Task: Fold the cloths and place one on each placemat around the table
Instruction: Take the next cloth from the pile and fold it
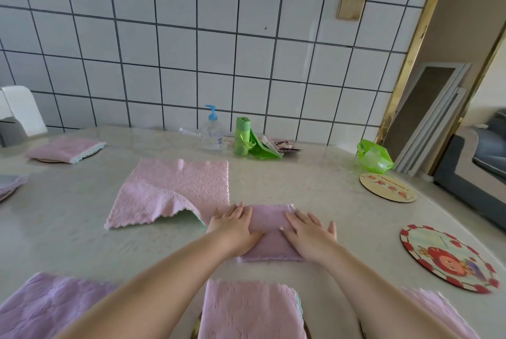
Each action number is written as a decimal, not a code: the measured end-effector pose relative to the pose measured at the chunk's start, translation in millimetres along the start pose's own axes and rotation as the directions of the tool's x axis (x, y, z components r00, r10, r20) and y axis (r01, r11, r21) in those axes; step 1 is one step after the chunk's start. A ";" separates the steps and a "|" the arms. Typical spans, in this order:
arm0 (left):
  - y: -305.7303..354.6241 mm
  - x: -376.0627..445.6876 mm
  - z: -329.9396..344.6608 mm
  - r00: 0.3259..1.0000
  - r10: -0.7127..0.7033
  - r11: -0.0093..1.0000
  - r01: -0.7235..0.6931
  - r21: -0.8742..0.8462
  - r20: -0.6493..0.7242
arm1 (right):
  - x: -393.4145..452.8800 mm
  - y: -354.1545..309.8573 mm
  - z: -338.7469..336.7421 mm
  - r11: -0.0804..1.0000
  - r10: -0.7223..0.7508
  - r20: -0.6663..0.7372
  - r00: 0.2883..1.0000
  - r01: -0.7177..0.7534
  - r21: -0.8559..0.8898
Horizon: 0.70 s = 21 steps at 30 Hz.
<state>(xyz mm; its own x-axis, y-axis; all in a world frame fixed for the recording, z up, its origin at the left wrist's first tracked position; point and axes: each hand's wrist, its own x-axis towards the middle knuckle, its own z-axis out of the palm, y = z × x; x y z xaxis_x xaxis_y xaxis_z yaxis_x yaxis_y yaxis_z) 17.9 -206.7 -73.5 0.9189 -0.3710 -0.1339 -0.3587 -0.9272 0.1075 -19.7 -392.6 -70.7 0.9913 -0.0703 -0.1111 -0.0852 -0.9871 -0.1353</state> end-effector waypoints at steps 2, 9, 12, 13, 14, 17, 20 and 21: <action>-6.0 -1.7 -4.3 0.999 -0.047 0.999 0.047 0.027 -0.011 | -2.1 9.0 -1.0 0.999 0.038 -0.016 0.999 -0.038 0.011; -30.1 -28.8 -10.5 0.960 0.010 0.997 -0.031 -0.071 -0.281 | -17.5 18.1 -5.2 0.983 0.136 -0.191 0.972 -0.107 0.152; -20.6 -30.4 -9.9 0.976 -0.051 0.950 -0.018 -0.312 -0.211 | -20.3 4.2 -5.1 0.935 0.203 -0.095 0.975 -0.164 0.316; -16.8 -29.1 -10.1 0.981 -0.061 0.929 -0.013 -0.370 -0.187 | -19.9 -0.6 -4.3 0.931 0.207 -0.073 0.976 -0.173 0.323; -13.2 -26.9 -11.1 0.985 -0.064 0.900 -0.013 -0.436 -0.162 | -19.5 -3.7 -3.5 0.928 0.201 -0.073 0.977 -0.166 0.332; -4.3 -24.6 -14.6 0.991 -0.072 0.786 -0.011 -0.618 -0.109 | -23.7 -4.5 -5.0 0.865 0.158 -0.101 0.982 -0.089 0.493; 7.1 -25.7 -18.0 0.991 -0.097 0.534 -0.022 -0.845 -0.088 | -35.8 6.6 -14.4 0.692 0.197 -0.177 0.964 -0.008 0.722; 14.8 -27.0 -19.5 0.993 -0.099 0.427 -0.019 -0.904 -0.067 | -38.6 13.1 -16.8 0.626 0.236 -0.186 0.954 -0.002 0.780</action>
<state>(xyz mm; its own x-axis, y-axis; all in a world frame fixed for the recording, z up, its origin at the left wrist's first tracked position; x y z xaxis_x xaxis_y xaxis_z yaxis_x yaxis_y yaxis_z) -9.0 -209.4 -49.0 0.9589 -0.2730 -0.0773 -0.0220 -0.3432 0.9390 -57.4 -405.2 -51.7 0.9442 -0.3263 0.0455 -0.1336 -0.5053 -0.8525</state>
